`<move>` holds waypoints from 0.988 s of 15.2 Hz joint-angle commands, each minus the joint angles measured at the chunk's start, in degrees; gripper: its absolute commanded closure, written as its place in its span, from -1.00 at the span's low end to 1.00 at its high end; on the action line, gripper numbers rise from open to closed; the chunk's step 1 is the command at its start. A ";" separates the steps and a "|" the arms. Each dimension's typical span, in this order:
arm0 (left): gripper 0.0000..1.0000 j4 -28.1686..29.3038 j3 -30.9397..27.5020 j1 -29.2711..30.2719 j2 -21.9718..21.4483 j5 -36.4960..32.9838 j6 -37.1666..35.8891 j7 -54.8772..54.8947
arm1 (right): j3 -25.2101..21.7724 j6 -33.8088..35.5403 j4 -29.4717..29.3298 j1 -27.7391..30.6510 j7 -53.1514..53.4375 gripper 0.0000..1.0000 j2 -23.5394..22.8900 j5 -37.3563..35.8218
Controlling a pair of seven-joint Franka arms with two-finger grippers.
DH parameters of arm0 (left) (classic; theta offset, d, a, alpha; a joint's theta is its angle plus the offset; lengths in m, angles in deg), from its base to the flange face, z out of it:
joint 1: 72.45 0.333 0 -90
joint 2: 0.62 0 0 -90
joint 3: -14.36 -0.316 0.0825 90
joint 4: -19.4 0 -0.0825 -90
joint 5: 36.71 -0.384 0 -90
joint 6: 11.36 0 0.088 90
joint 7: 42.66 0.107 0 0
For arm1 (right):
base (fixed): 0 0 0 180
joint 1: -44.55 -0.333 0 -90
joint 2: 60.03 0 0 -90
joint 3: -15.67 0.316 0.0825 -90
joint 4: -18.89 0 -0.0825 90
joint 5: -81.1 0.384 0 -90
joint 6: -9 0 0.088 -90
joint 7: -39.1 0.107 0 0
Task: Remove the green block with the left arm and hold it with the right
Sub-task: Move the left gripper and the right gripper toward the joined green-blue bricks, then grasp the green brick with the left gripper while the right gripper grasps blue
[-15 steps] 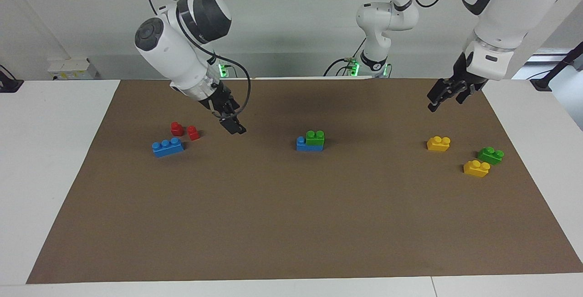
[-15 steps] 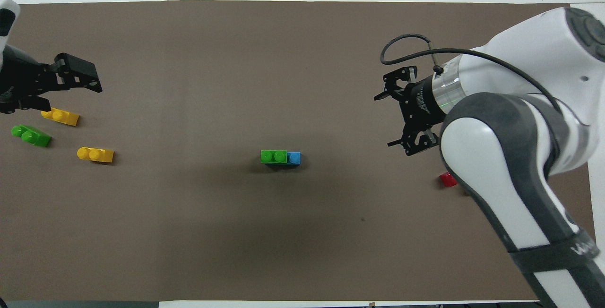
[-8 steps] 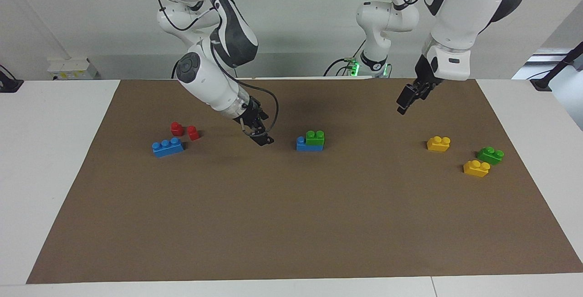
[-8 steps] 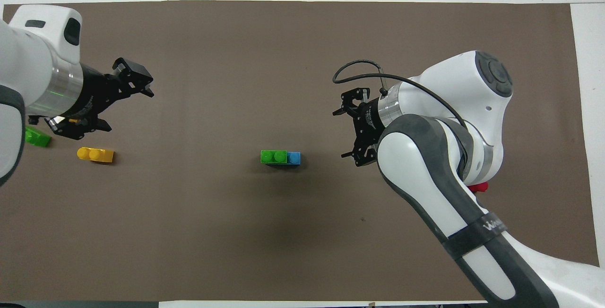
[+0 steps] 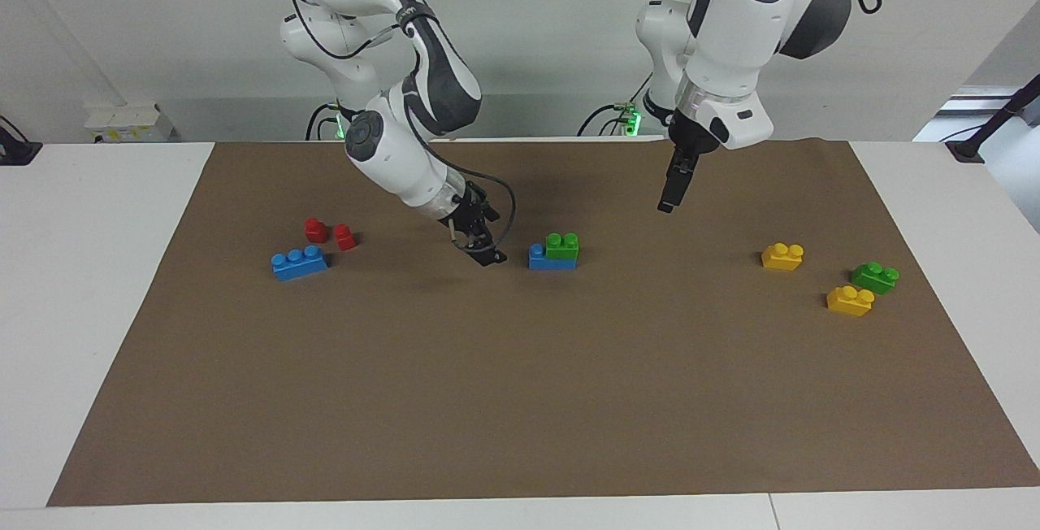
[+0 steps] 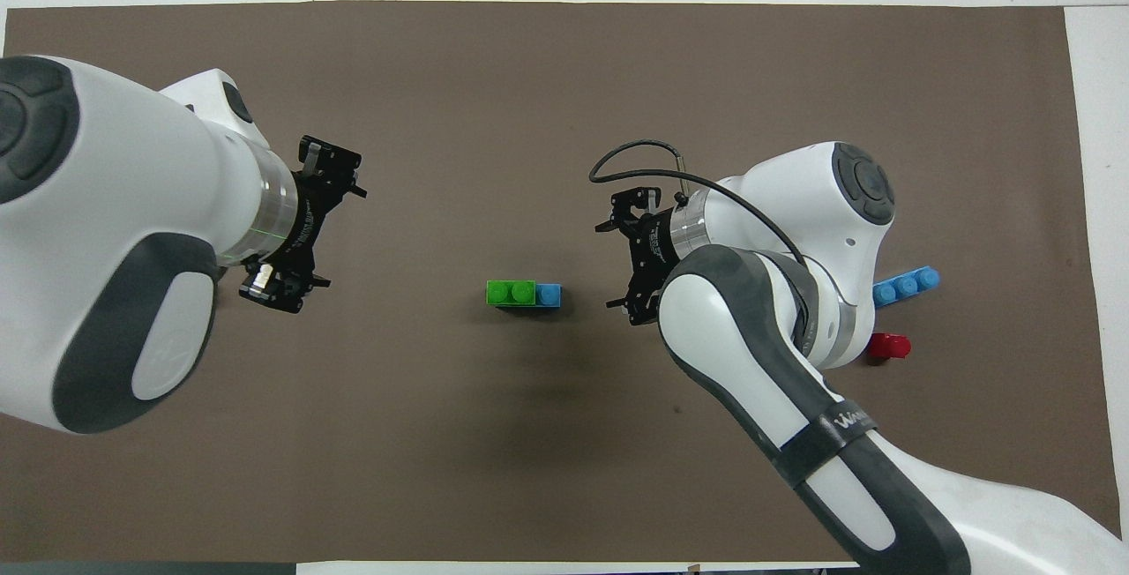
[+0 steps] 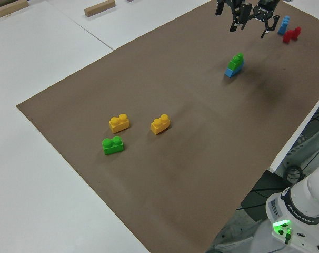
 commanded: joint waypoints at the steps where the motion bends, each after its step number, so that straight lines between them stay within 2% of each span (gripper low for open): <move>1: -1.00 6.06 -0.76 -4.19 -1.15 0.63 5.80 -11.96 | -0.17 -4.36 0.69 -2.44 0.83 -1.00 -2.08 1.93; 4: -1.00 10.02 -0.76 -6.40 -0.80 0.63 11.25 -19.53 | -0.08 -8.85 2.27 -3.93 0.74 -1.00 -3.31 4.21; 6: -1.00 10.73 -0.76 -8.67 1.57 0.54 13.46 -24.45 | -0.09 -10.52 2.62 -4.47 0.74 -1.00 -4.02 4.66; 15: -1.00 17.76 -0.85 -14.22 4.65 0.46 23.48 -36.68 | -0.08 -16.33 4.56 -7.98 0.30 -1.00 -5.60 7.03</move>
